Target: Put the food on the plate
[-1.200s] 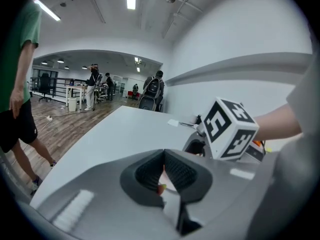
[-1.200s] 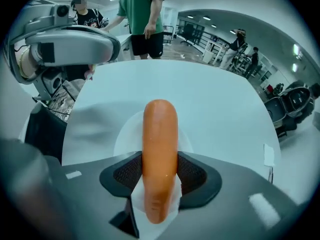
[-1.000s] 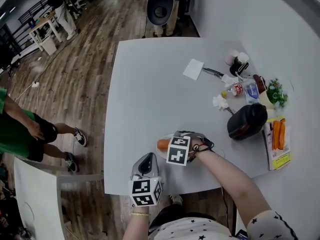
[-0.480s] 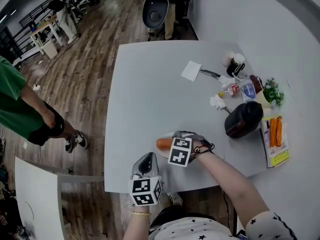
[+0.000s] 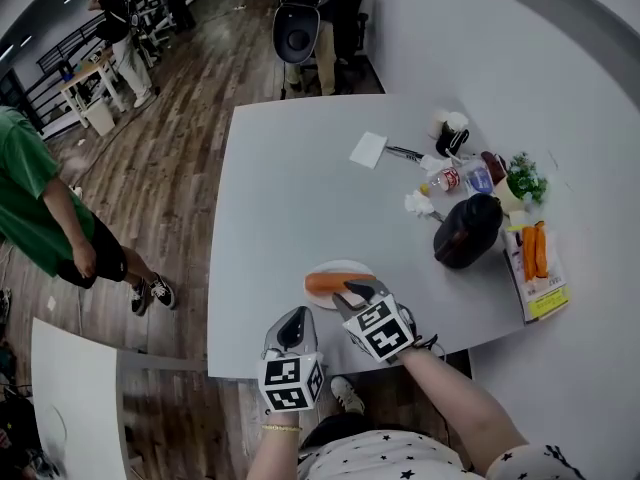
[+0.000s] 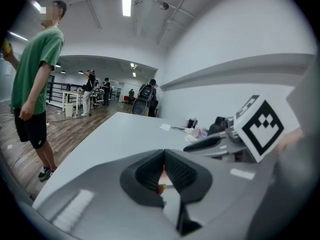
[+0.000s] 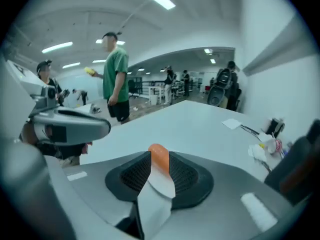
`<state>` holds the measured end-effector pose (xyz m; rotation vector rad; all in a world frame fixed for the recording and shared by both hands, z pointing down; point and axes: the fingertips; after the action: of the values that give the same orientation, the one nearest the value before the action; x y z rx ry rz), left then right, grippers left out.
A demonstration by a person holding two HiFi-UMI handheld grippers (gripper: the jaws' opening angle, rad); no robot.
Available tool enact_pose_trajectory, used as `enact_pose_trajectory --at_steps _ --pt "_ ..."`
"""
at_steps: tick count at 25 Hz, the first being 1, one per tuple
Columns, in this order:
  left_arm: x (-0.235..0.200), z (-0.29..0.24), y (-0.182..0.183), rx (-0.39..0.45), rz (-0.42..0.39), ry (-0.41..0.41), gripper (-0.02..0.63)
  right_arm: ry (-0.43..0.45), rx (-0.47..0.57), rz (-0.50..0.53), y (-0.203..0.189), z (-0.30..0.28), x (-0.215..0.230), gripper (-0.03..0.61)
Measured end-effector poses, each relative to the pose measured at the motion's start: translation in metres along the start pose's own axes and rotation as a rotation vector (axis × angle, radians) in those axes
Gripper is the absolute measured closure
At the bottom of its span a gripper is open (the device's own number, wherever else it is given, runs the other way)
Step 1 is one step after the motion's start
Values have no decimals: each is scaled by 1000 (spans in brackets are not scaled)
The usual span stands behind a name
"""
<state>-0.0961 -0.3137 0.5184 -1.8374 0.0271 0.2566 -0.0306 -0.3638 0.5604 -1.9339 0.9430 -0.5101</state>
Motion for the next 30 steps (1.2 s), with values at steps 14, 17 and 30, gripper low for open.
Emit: enact_pose_trajectory --at_steps 14,17,30 --pt "38 46 -1 26 -41 -48 606 -172 259 -348 -3 92 -28 580" --pt "42 53 -1 31 -45 -51 606 -169 266 -343 -2 97 -32 580" --pt "41 62 6 51 -65 -48 606 -190 263 -291 0 107 -44 581"
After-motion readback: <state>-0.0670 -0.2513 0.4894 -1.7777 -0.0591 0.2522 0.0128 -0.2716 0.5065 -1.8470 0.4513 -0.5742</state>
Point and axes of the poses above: the fingertips, and each gripper's own axes: z backward along the fingers, x to its right, y out of its top, and after that the axes turned 9 degrees about x, right-handed
